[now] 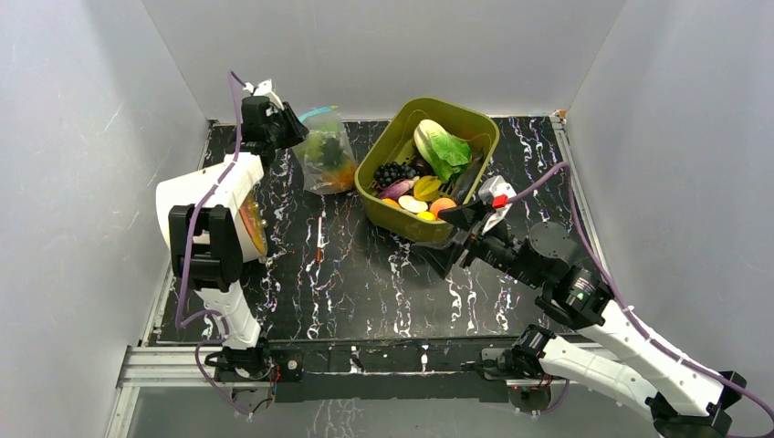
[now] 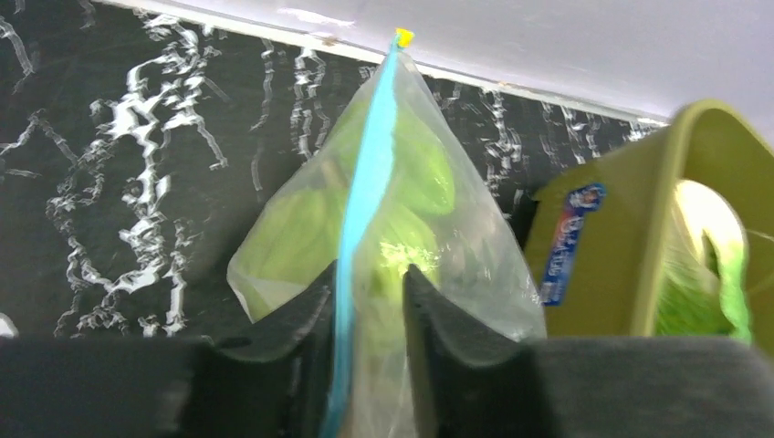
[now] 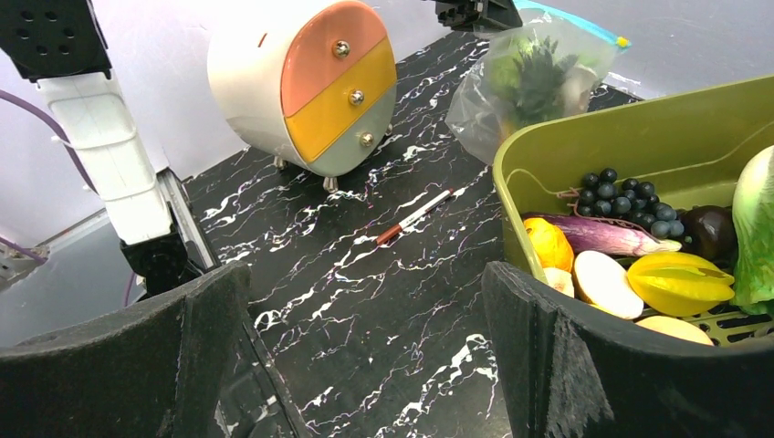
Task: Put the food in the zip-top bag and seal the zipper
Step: Place the zipper food storage bag at the center of the board.
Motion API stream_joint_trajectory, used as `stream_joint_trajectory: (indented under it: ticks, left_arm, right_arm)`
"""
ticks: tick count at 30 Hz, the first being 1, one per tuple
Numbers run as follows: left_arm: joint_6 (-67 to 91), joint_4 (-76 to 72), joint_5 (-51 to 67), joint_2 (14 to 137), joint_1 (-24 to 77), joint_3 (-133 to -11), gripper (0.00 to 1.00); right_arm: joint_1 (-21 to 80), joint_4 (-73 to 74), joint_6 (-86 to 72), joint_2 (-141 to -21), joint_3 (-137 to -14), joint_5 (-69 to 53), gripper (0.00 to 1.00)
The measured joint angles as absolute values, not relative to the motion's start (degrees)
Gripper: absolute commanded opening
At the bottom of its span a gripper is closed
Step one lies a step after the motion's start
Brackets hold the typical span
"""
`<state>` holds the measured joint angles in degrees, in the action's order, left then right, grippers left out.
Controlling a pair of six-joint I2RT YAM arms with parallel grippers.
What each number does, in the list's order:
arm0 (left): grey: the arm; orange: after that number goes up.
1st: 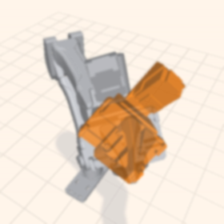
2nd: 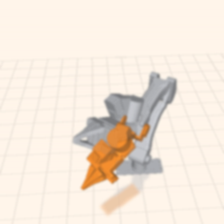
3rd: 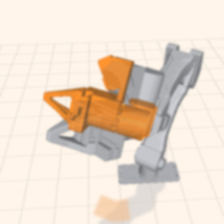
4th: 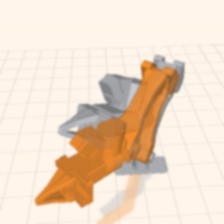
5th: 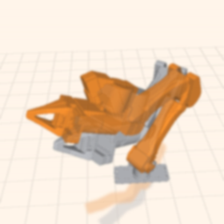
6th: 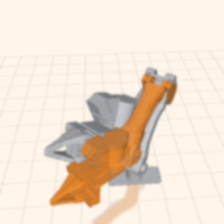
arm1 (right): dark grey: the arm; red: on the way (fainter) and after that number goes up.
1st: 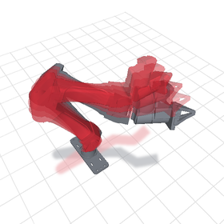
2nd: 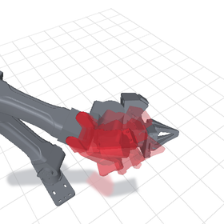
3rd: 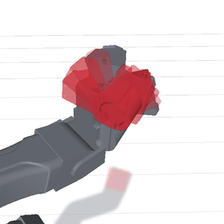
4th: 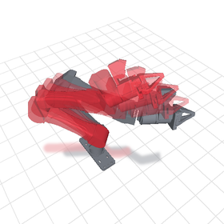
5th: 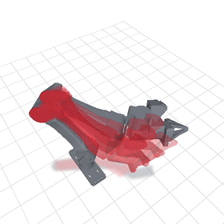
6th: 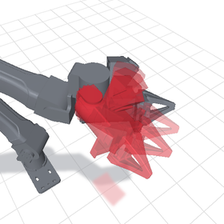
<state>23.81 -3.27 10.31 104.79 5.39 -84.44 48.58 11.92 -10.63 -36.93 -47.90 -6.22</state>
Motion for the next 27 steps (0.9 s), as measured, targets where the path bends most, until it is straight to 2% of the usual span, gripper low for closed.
stream_joint_trajectory:
  ticks: [10,14,16,27]
  left_arm:
    - [15.9,4.0,5.1,105.9,4.1,-86.0,0.75]
    - [14.0,7.2,1.3,103.2,4.2,-86.0,0.8]
    - [14.0,8.8,-0.4,101.0,4.2,-85.9,0.97]
    - [18.0,12.3,4.4,81.5,4.3,-78.2,0.98]
  right_arm:
    - [48.6,12.2,-11.7,-38.3,-47.9,-6.0,0.98]
    - [48.6,13.2,-12.4,-38.6,-47.8,-5.7,0.98]
    - [48.6,13.7,-12.7,-38.5,-47.8,-5.1,0.98]
    - [48.6,20.7,-22.1,-39.1,-47.7,7.1,0.98]
